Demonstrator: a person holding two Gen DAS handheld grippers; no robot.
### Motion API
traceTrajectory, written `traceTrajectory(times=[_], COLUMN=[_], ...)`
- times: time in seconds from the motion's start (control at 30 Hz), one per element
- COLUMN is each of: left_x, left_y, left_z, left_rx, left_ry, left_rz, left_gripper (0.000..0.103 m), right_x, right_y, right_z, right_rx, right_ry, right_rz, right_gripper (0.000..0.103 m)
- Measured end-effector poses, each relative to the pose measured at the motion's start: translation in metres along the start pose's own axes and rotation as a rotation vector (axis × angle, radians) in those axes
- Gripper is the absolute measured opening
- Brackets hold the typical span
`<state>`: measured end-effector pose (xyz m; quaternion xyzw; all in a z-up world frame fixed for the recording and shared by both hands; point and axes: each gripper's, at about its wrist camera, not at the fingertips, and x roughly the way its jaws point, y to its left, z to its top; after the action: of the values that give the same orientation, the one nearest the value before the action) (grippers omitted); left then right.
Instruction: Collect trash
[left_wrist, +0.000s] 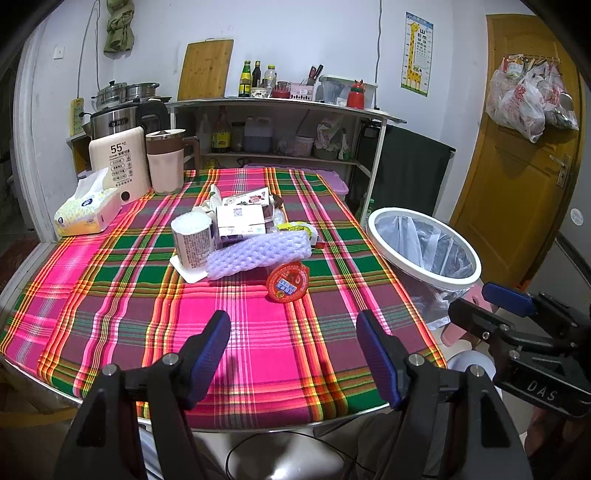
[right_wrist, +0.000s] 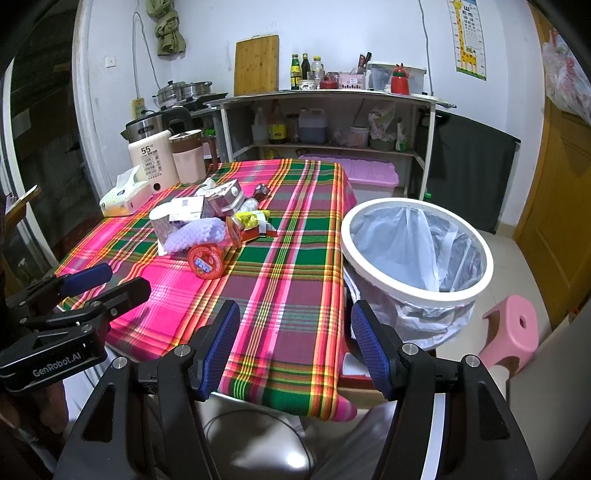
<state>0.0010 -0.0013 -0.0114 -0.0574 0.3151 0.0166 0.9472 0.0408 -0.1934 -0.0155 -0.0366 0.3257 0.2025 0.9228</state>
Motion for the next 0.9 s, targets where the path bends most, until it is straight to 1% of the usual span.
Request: traceTrajectory(times=[0.33, 0.9], left_x=[0.0040, 0.0018], left_y=[-0.0024, -0.0022], left_z=[-0.0052, -0.0031], left_rx=[-0.001, -0.004], left_ry=[0.001, 0.004], left_rz=[-0.001, -0.003], left_gripper=[0.072, 0.072], right_x=[0.0005, 0.0015], right_y=[0.0001, 0.0003], right_z=[0.0005, 0.0000], right_rx=[-0.001, 0.000], right_ry=[0.003, 0.006], right_rz=[0.000, -0.001], right_gripper=[0.064, 0.064])
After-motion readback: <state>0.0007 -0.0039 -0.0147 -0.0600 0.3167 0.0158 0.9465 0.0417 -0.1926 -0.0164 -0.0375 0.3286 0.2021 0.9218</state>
